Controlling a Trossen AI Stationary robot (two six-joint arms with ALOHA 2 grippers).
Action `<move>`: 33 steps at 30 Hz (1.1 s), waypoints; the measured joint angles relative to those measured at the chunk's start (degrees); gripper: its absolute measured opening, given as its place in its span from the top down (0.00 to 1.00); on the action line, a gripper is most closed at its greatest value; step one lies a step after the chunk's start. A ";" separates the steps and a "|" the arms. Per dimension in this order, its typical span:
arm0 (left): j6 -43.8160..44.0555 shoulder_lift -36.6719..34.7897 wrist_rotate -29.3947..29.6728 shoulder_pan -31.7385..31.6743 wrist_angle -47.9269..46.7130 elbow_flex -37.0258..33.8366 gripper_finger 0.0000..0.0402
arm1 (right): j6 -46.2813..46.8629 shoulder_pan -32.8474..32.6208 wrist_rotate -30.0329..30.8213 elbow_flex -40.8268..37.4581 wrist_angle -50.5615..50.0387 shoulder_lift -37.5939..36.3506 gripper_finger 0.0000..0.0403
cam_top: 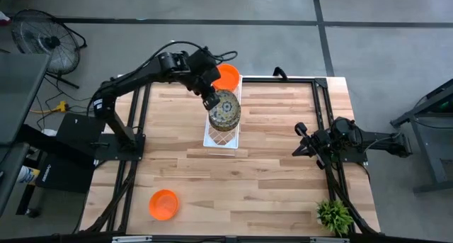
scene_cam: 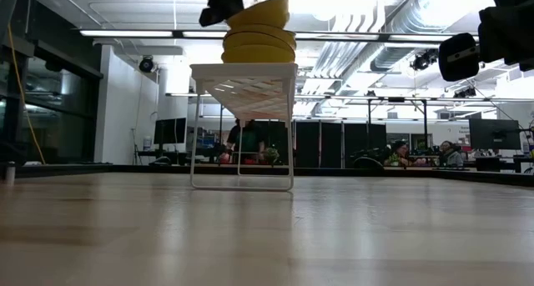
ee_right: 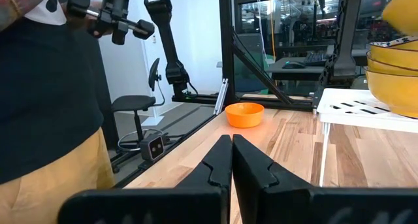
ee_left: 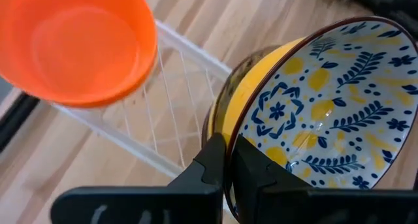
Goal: Pick & Place Mini bowls
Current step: Stack the white and yellow bowl on the stacked white and yellow bowls on the shelf
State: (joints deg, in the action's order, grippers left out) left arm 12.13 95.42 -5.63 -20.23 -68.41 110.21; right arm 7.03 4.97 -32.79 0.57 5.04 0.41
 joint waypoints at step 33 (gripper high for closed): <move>-1.40 2.12 1.60 2.41 -2.32 5.52 0.71 | 0.00 -0.02 0.01 0.00 0.01 0.00 1.00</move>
State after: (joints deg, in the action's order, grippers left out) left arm 10.72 97.54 -4.03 -17.82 -70.73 115.73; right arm 7.03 4.95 -32.78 0.57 5.04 0.41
